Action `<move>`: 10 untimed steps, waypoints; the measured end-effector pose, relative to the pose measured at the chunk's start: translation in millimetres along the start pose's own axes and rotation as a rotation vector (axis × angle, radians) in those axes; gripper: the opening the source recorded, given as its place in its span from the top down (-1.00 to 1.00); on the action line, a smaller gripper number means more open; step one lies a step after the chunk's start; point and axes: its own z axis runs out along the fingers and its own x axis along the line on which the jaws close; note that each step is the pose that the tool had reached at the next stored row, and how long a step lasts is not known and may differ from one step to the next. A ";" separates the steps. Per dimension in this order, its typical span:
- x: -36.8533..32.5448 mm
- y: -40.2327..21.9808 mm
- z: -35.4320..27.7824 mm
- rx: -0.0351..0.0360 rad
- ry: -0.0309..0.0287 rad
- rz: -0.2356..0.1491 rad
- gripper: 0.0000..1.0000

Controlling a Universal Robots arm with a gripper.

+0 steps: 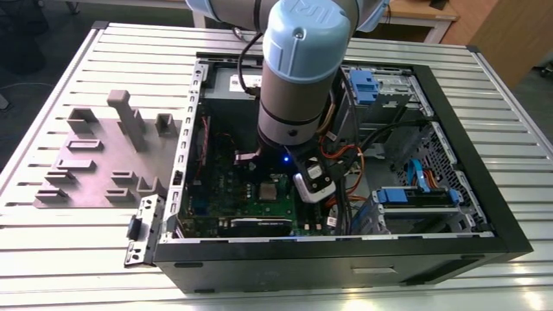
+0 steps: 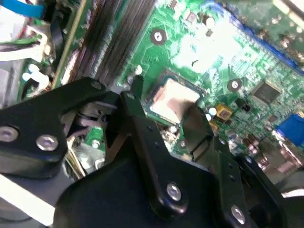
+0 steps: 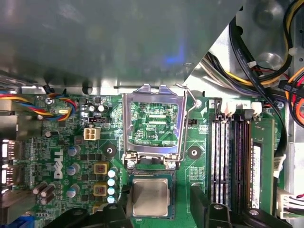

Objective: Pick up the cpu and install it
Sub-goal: 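Place the cpu into insertion slot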

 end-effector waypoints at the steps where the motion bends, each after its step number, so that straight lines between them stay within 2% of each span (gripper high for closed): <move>1: 0.1 0.0 0.1 -0.0005 0.0000 0.000 -0.21; 10: 0.6 -0.3 0.1 -0.0109 0.0000 -0.001 -0.21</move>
